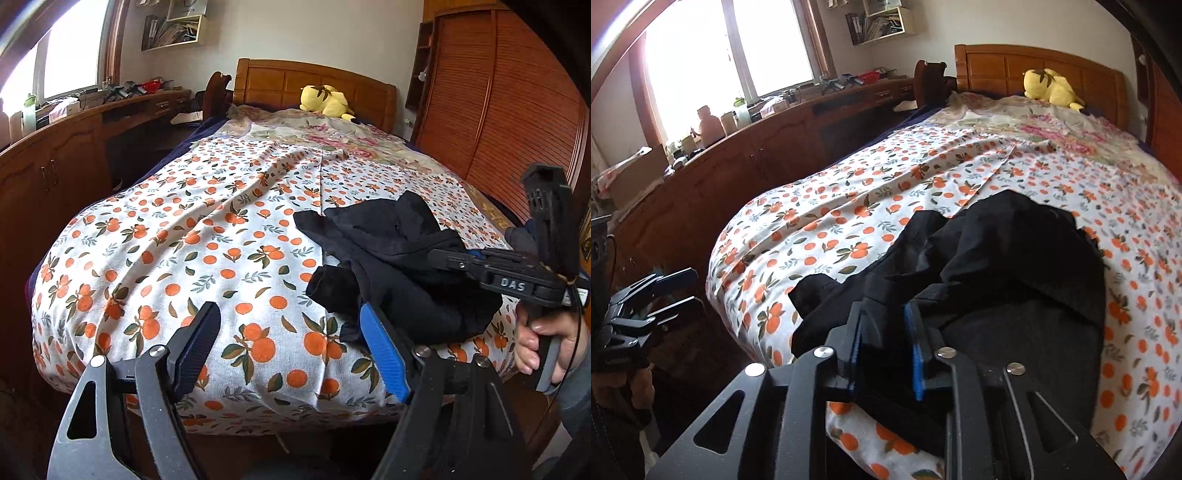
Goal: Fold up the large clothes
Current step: 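Grasp the folded coat with the right gripper and fold it over again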
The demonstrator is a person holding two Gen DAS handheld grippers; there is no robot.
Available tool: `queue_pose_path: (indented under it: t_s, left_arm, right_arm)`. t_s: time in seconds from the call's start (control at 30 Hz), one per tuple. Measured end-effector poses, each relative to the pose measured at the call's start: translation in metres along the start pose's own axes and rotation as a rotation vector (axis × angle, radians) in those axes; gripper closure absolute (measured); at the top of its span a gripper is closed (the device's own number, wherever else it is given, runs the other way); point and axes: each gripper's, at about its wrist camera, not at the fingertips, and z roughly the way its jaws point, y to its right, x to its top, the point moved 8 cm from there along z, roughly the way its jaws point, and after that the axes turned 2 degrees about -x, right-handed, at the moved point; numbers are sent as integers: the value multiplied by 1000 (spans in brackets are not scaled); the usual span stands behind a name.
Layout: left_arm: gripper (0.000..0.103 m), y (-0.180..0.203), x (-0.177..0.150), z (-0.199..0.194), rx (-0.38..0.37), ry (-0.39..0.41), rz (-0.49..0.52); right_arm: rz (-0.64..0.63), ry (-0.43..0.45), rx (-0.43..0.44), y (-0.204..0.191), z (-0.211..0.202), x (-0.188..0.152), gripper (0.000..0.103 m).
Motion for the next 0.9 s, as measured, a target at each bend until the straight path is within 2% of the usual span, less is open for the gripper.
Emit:
queue_pose_path:
  t_s: [0.07,0.2,0.33,0.57,0.67,0.77,0.83,0.9]
  left_arm:
    - [24,6,0,1,-18,-2,-1]
    - [24,27,7,4,-52,12,13]
    - [24,53,21,11,-92,19,42]
    - [24,107,43,32,-134,18,162]
    - [24,129,44,44,-189,2,184]
    - [24,141,39,57,-197,-28,202]
    - [30,144,35,63,-182,-40,218]
    - [32,145,30,67,-174,-55,234]
  right_arm:
    - [-30,18,-20,0,-13,5,74]
    - [-73,76,-79,11,-53,2,62]
    - [-66,84,-127,38,-75,-15,62]
    - [0,42,-234,87,-67,-44,62]
    - [15,27,-249,96,-64,-47,62]
    - [33,23,-245,92,-71,-48,62]
    - [43,22,-236,90,-75,-52,62]
    - [41,16,-230,86,-78,-55,62]
